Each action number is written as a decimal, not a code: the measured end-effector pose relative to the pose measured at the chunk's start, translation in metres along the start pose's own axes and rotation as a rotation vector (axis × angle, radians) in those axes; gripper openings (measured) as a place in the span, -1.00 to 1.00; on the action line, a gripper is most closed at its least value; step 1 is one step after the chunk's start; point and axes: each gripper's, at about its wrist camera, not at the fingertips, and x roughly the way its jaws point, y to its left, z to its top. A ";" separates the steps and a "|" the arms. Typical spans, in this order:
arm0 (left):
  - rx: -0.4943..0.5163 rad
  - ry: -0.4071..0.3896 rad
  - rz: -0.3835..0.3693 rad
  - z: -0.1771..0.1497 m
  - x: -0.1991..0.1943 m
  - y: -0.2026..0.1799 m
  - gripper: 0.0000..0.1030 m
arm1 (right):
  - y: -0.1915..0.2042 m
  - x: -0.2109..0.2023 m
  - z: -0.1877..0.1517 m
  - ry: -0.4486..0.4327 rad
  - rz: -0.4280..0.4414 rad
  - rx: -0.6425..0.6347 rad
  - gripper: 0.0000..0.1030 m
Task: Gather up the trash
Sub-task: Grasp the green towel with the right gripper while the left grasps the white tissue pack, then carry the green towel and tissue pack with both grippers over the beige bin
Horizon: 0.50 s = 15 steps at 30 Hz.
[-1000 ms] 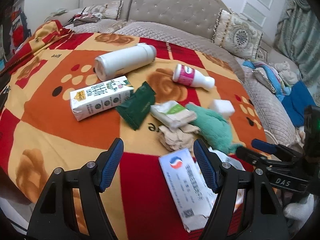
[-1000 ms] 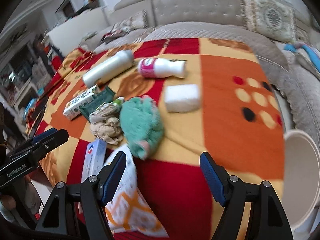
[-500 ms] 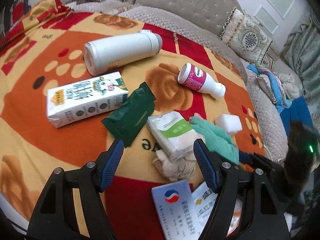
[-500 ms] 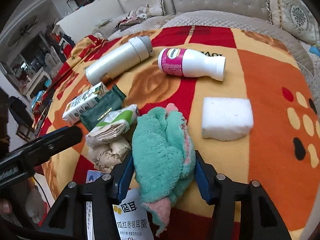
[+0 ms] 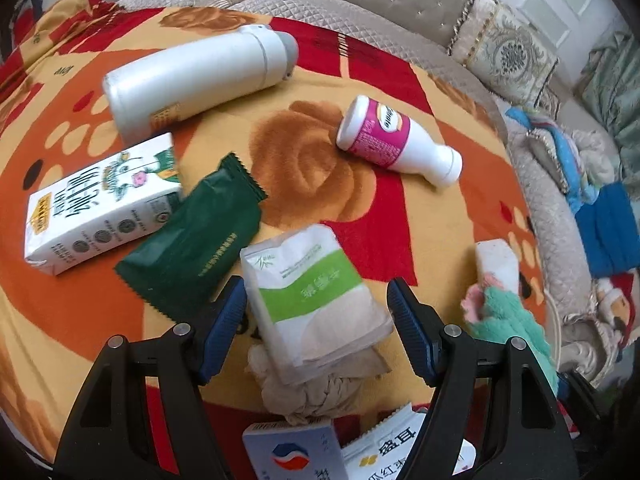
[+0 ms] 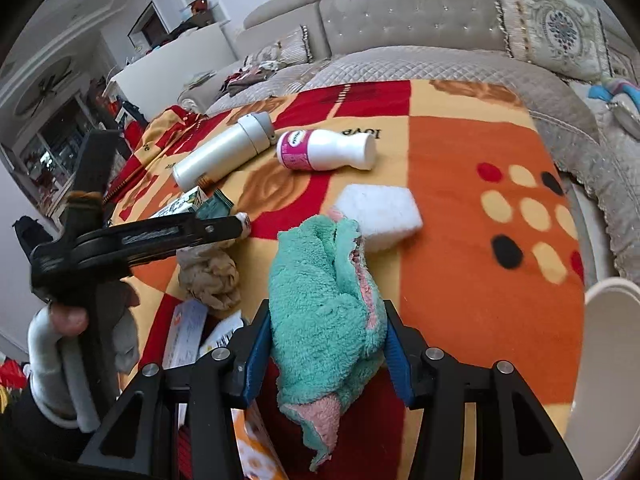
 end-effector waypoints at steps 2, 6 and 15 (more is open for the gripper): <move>0.004 -0.006 0.008 -0.001 0.000 0.000 0.32 | -0.002 -0.002 -0.005 -0.001 0.003 0.007 -0.04; 0.001 -0.041 -0.007 -0.003 -0.011 0.006 0.02 | -0.005 -0.005 -0.011 -0.008 0.020 0.023 -0.04; 0.054 -0.108 -0.088 -0.012 -0.055 0.000 -0.21 | 0.009 -0.015 -0.019 -0.023 0.081 0.024 -0.04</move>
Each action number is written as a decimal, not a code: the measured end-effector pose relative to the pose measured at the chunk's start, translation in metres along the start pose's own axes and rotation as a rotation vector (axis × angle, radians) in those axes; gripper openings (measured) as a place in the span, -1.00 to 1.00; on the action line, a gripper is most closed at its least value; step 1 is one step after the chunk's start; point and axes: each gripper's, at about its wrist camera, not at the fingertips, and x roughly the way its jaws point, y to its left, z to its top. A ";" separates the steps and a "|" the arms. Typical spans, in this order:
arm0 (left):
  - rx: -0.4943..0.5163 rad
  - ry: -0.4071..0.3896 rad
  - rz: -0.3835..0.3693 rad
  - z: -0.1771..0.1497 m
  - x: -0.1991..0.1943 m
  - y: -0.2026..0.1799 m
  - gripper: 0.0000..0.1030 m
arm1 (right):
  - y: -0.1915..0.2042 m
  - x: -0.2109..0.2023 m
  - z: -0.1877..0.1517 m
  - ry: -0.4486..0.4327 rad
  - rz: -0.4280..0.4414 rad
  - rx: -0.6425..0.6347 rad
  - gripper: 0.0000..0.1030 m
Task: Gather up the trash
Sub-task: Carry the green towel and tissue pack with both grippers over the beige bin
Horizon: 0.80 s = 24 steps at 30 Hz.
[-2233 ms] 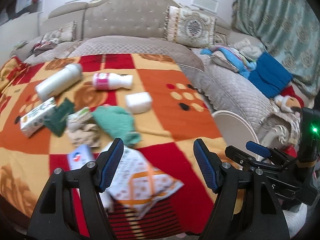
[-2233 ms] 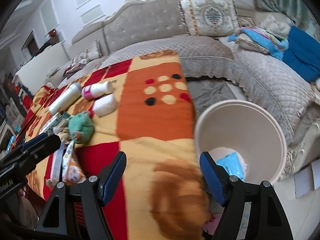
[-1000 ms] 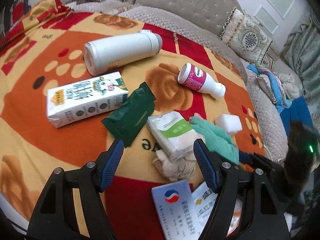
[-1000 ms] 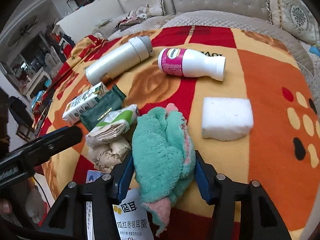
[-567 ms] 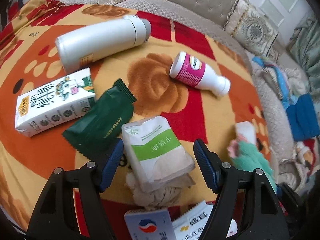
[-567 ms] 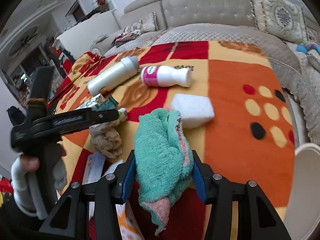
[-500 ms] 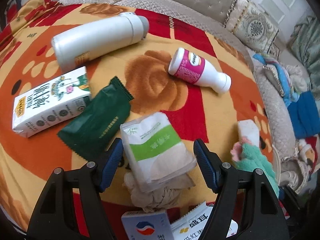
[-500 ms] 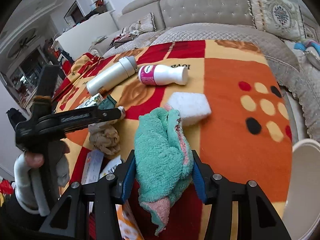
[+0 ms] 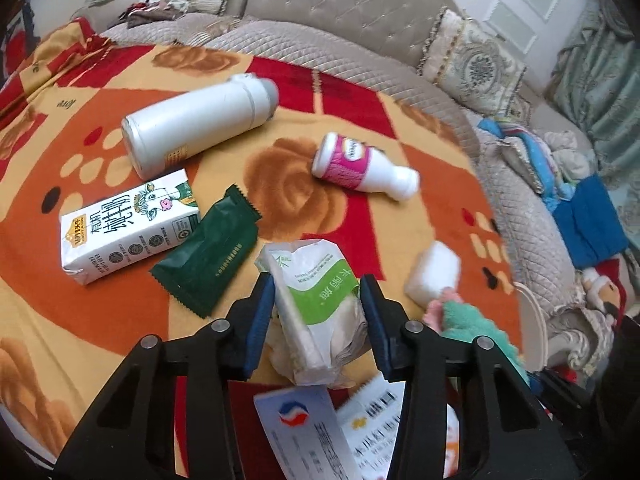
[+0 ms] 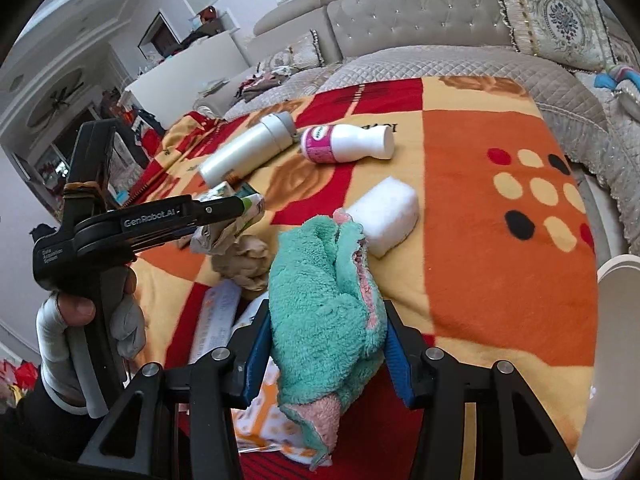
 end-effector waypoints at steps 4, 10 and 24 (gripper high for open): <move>0.021 -0.032 -0.048 -0.002 -0.023 -0.008 -0.22 | 0.004 -0.012 -0.007 -0.015 0.000 0.006 -0.04; 0.076 -0.062 -0.082 -0.016 -0.042 -0.028 -0.22 | -0.003 -0.035 -0.014 -0.051 -0.043 0.032 -0.04; 0.184 -0.071 -0.062 -0.050 -0.044 -0.067 -0.22 | -0.011 -0.057 -0.032 -0.089 -0.100 0.065 -0.04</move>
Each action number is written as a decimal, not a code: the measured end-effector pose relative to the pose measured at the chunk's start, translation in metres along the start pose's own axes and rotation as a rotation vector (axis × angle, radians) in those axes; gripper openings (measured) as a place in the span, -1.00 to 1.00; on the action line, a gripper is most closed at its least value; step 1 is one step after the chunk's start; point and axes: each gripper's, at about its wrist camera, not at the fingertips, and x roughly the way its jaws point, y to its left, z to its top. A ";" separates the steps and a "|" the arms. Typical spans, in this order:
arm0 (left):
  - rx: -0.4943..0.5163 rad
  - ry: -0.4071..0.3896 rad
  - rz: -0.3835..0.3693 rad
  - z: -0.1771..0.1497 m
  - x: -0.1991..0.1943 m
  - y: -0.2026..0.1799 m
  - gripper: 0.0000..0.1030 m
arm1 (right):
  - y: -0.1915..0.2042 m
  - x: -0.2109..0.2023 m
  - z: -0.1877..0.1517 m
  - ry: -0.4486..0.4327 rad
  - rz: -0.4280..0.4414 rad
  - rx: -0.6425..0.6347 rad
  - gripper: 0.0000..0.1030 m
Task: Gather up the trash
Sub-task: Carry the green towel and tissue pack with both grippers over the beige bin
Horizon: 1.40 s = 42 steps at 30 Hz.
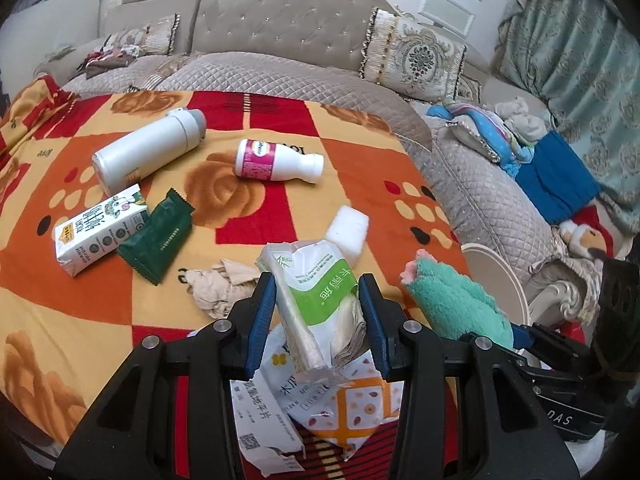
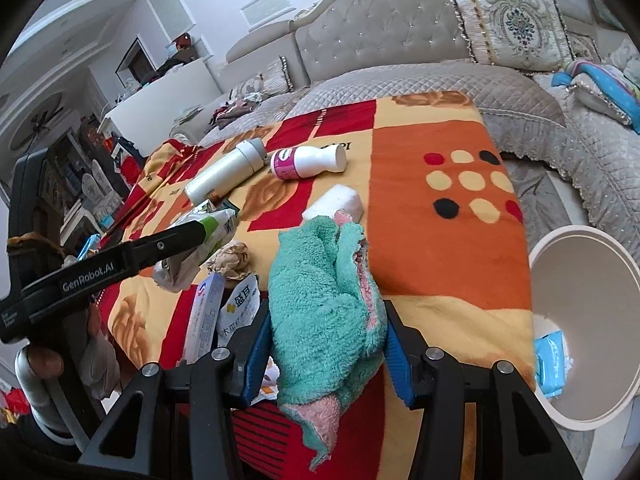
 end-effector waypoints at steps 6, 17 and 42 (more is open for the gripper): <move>0.015 0.012 -0.004 -0.006 0.002 -0.005 -0.22 | -0.006 0.002 -0.012 0.046 -0.048 0.003 -0.03; 0.022 0.021 0.001 -0.010 0.005 -0.009 -0.22 | -0.015 0.026 -0.033 0.157 -0.092 0.021 0.09; 0.118 0.003 -0.020 -0.014 0.003 -0.053 -0.22 | -0.022 -0.011 -0.020 0.043 -0.115 0.021 0.01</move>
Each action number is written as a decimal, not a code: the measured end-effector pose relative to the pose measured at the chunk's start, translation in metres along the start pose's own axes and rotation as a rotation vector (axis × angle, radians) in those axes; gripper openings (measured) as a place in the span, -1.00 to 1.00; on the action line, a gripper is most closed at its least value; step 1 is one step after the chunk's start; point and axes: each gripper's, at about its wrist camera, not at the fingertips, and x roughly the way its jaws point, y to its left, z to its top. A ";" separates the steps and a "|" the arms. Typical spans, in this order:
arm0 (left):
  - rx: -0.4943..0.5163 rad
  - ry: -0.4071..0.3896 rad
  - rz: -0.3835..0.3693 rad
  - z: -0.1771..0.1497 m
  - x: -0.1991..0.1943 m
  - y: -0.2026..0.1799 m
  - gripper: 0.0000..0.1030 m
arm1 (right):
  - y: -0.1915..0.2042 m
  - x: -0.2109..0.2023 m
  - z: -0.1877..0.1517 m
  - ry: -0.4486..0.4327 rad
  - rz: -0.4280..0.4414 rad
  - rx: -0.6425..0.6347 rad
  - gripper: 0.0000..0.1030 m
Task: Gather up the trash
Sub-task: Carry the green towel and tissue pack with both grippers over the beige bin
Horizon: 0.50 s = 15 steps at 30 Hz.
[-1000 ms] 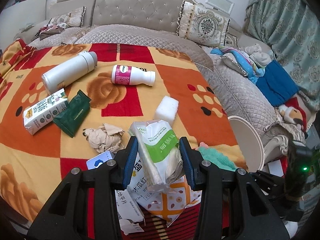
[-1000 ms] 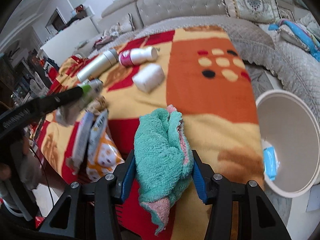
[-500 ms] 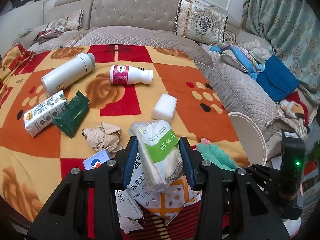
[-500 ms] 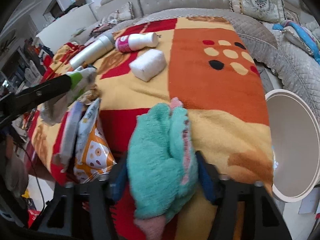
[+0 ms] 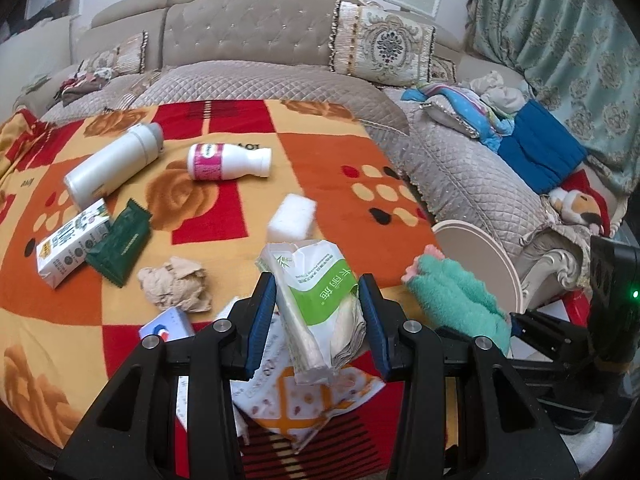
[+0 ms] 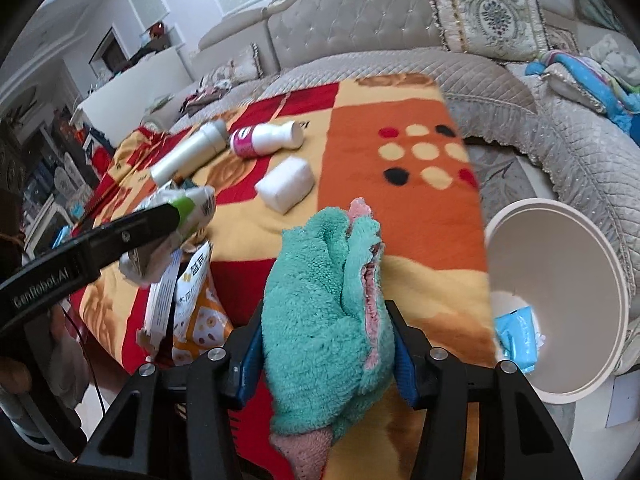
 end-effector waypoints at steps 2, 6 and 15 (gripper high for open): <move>0.013 0.002 -0.009 0.001 0.002 -0.009 -0.22 | -0.007 -0.006 0.001 -0.013 -0.007 0.013 0.01; 0.038 0.007 -0.031 0.003 0.005 -0.027 -0.22 | -0.023 -0.017 0.002 -0.029 -0.023 0.043 0.01; 0.095 0.038 -0.106 0.006 0.020 -0.075 -0.22 | -0.067 -0.042 -0.007 -0.058 -0.072 0.118 0.02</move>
